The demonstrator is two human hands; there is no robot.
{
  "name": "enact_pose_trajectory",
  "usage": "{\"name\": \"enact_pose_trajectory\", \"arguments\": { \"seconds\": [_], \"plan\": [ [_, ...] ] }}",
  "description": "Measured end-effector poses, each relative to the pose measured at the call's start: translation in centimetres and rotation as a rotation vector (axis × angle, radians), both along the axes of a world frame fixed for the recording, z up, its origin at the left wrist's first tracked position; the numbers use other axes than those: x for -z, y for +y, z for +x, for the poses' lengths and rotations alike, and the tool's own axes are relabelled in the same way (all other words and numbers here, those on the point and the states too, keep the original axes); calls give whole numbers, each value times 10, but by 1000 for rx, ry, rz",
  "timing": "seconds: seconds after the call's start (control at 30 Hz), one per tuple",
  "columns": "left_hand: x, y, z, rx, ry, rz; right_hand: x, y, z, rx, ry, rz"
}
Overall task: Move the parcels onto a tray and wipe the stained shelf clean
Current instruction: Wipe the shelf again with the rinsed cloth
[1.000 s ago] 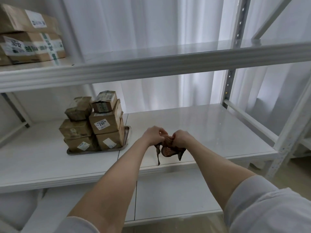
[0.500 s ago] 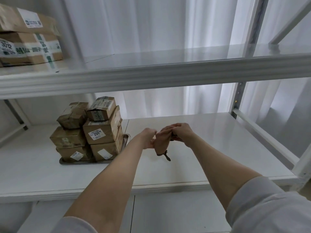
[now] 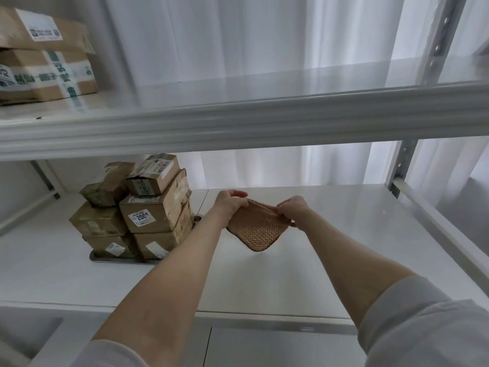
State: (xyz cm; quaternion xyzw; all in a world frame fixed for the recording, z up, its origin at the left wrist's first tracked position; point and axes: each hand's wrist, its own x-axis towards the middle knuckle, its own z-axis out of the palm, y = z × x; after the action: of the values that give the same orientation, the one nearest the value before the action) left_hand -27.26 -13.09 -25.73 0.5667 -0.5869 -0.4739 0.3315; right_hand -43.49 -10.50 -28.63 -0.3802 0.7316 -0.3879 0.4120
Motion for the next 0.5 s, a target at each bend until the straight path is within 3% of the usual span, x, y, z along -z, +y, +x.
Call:
{"name": "enact_pose_trajectory", "arguments": {
  "seconds": [0.1,0.2,0.5],
  "plan": [
    [0,-8,1,36,-7,-17,-1,-4,-3,-19,45,-27],
    [3,-17,6,92,-53,0,-9,-3,-1,-26,-27,-55],
    [21,-24,9,174,-123,219,-18,-12,18,-112,-160,-127]
  ]
}}
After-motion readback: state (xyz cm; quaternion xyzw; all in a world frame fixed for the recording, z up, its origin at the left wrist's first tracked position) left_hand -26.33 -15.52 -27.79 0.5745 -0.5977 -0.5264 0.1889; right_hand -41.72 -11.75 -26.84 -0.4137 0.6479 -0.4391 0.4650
